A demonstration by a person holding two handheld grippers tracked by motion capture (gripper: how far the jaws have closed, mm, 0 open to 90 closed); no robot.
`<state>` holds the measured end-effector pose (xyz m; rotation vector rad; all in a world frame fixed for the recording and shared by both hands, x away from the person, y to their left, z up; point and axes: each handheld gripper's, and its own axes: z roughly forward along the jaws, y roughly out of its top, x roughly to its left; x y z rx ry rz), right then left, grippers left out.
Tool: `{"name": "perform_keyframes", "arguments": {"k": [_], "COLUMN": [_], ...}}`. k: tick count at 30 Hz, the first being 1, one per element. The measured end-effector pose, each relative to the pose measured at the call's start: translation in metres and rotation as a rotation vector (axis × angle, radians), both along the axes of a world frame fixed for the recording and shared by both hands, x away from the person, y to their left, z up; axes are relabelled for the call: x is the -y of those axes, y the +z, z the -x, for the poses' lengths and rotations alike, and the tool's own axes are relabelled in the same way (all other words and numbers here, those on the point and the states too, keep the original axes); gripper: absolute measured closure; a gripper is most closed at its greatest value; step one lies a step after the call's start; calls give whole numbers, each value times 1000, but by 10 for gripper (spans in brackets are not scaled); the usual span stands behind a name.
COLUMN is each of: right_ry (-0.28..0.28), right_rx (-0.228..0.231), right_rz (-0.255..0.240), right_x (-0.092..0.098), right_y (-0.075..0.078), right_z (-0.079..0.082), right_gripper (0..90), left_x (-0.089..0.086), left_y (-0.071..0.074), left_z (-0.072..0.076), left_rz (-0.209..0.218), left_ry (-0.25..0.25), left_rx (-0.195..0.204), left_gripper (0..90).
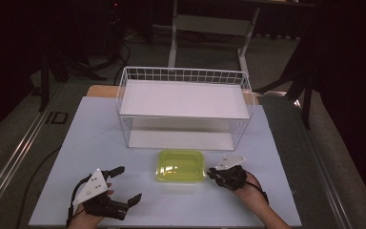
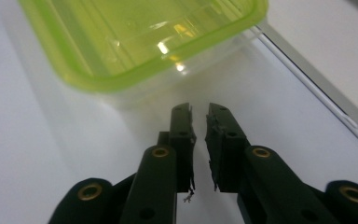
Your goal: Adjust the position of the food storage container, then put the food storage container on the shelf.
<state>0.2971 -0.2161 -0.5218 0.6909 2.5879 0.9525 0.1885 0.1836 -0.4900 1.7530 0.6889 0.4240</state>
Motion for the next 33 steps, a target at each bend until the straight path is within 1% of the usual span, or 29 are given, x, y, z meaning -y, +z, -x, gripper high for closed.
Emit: {"name": "perform_keyframes", "arguments": {"k": [2, 3, 4, 5, 6, 7, 8, 9, 10, 11, 12, 13, 14, 16, 19, 20, 21, 22, 23, 24, 25, 26, 27, 28, 29, 30, 31, 32, 33], "right_ry": [-37, -49, -51, -51, -77, -80, -79, -81, -67, -67, -64, -79, -89, -85, -133, -144, -159, -159, -172, -172, -179, -179, -160, -160, -148, -148, -138, -138, -148], "right_rx": [-1, -6, 6, 6, 12, 8, 4, -5, 2, 2, 15, 34, 33, 36, 91, 120, 138, 138, 178, 178, 203, 203, 192, 192, 209, 209, 111, 111, 79], "right_rz": [-24, -34, -51, -51, -94, -121, -175, -202, -208, -208, -209, -241, -251, -259, -281, -306, -302, -302, -296, -296, -285, -285, -281, -281, -278, -278, -341, -341, -347], "right_x": [7, 10, 13, 13, 18, 20, 24, 26, 27, 27, 27, 29, 29, 29, 26, 26, 26, 26, 23, 23, 19, 19, 15, 15, 12, 12, 10, 10, 8], "right_y": [5, 7, 11, 11, 18, 21, 26, 29, 32, 32, 35, 43, 45, 48, 55, 58, 60, 60, 64, 64, 68, 68, 72, 72, 73, 73, 75, 75, 76], "right_z": [3, 4, 5, 5, 8, 8, 9, 10, 11, 11, 12, 16, 17, 17, 19, 20, 21, 21, 23, 23, 25, 25, 24, 24, 23, 23, 19, 19, 16], "right_gripper": [681, 608, 527, 527, 475, 402, 353, 272, 182, 182, 159, 158, 135, 127, 127, 123, 116, 116, 116, 116, 145, 145, 152, 152, 180, 180, 181, 181, 187], "left_x": [2, 2, 3, 3, 4, 4, 5, 6, 6, 6, 7, 8, 8, 8, 9, 10, 10, 10, 11, 12, 15, 15, 16, 17, 19, 21, 23, 25, 27], "left_y": [0, 0, 1, 1, 1, 1, 3, 4, 6, 6, 8, 10, 13, 14, 18, 19, 19, 20, 20, 21, 22, 22, 23, 24, 25, 27, 29, 30, 31], "left_z": [0, 0, -1, -1, -2, -2, -4, -5, -6, -6, -8, -10, -14, -16, -24, -31, -31, -34, -36, -39, -46, -46, -48, -51, -54, -58, -62, -64, -67], "left_rz": [2, 6, 11, 11, 12, 12, 20, 21, 12, 12, -4, -1, -15, -20, -30, 13, 13, 24, 26, 29, 29, 29, 42, 53, 60, 68, 79, 81, 78], "left_ry": [-4, -11, -16, -16, -18, -18, -27, -35, -43, -43, -44, -46, -45, -45, -44, -56, -56, -50, -47, -49, -51, -51, -53, -56, -58, -57, -63, -61, -59], "left_rx": [1, 2, -2, -2, -2, -2, -13, -18, -22, -22, -26, -21, -14, -22, -65, -111, -111, -115, -113, -115, -123, -123, -127, -135, -154, -171, -181, -178, -167], "left_gripper": [6, 6, 6, 6, 6, 6, 6, 7, 6, 7, 7, 7, 7, 7, 7, 7, 7, 7, 7, 7, 7, 7, 7, 7, 7, 7, 6, 6, 7]}}
